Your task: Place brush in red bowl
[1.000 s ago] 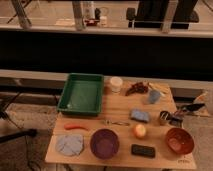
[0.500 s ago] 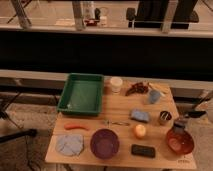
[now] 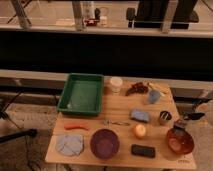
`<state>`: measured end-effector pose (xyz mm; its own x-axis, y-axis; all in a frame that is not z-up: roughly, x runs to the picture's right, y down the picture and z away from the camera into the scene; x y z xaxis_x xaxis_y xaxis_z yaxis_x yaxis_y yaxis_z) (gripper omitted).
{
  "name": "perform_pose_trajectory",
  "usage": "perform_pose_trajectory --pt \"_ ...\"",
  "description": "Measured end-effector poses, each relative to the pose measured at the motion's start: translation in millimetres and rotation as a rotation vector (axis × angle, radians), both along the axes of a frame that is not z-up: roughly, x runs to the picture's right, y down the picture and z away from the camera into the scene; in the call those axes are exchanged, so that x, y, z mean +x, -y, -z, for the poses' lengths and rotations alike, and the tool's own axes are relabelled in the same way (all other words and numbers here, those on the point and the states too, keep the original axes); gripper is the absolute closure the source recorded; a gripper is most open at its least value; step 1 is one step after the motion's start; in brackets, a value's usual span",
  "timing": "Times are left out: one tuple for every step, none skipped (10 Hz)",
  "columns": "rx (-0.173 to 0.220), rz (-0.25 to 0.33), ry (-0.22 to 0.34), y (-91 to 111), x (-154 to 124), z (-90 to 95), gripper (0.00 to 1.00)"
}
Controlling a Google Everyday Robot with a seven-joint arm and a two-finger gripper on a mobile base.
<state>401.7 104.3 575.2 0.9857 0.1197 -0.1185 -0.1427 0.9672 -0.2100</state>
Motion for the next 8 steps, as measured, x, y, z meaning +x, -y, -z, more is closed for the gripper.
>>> perform_pose_trajectory --pt "-0.01 -0.003 -0.004 -3 1 2.3 1.0" --pt "-0.016 -0.007 -0.003 -5 2 4.2 1.0" --pt "-0.026 -0.013 0.002 -11 4 9.5 1.0" --pt "-0.031 -0.018 0.008 -17 6 13.3 1.0" --pt "-0.034 -0.025 0.011 -22 9 16.8 1.0" --pt "-0.035 -0.027 0.021 -26 10 18.8 1.0" --pt "-0.032 -0.032 0.033 -29 10 20.8 1.0" --pt "-0.029 -0.039 0.039 -35 13 23.1 1.0"
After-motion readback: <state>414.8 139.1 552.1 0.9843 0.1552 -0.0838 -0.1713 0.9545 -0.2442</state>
